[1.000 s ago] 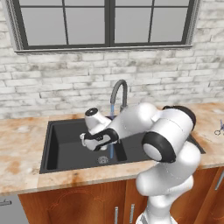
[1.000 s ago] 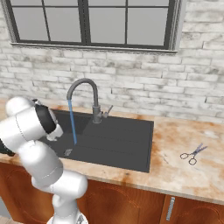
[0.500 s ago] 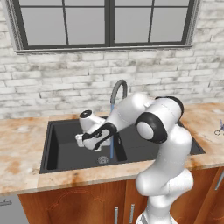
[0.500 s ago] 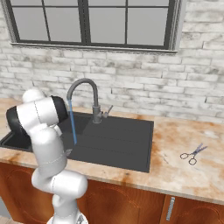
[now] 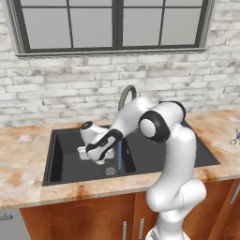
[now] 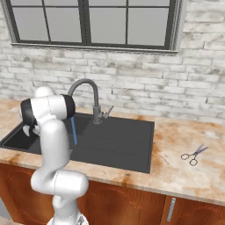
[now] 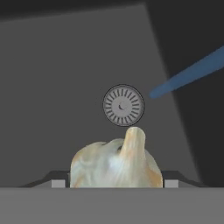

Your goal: Turn on the sink faucet. Then move the garlic from the counter to the sink. Turn off the sink. Move the vegetable from the sink to the pot next to the stove. Finally move the pot to the front right burner.

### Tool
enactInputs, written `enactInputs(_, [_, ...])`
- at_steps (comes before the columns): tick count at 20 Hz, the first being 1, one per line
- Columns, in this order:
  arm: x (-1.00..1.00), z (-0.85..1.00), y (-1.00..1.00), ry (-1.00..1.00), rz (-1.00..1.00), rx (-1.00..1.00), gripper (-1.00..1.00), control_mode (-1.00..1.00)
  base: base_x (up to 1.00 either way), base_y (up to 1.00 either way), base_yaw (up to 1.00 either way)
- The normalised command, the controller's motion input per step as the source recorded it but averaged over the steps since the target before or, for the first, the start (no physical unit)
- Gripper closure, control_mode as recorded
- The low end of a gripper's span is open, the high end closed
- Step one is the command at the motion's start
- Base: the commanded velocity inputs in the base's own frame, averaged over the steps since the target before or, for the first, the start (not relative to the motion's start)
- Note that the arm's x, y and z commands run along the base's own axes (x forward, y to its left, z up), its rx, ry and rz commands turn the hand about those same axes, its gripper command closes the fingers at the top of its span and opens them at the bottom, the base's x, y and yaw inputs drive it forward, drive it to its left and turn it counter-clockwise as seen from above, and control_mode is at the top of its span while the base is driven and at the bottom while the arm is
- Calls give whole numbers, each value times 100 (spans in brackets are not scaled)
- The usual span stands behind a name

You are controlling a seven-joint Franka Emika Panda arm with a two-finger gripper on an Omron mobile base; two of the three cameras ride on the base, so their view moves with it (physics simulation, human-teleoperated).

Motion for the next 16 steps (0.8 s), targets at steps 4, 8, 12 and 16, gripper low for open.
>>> enactInputs(4, [12, -27, 3, 0, -3, 0, 100, -100, 0, 0, 0])
enactInputs(8, [4, -23, 0, 1, -1, 0, 100, -100, 0, 0, 0])
enactInputs(12, [11, -21, 0, 0, 0, 0, 100, -100, 0, 0, 0])
enactInputs(16, [33, -25, 0, 0, 0, 0, 100, -100, 0, 0, 0])
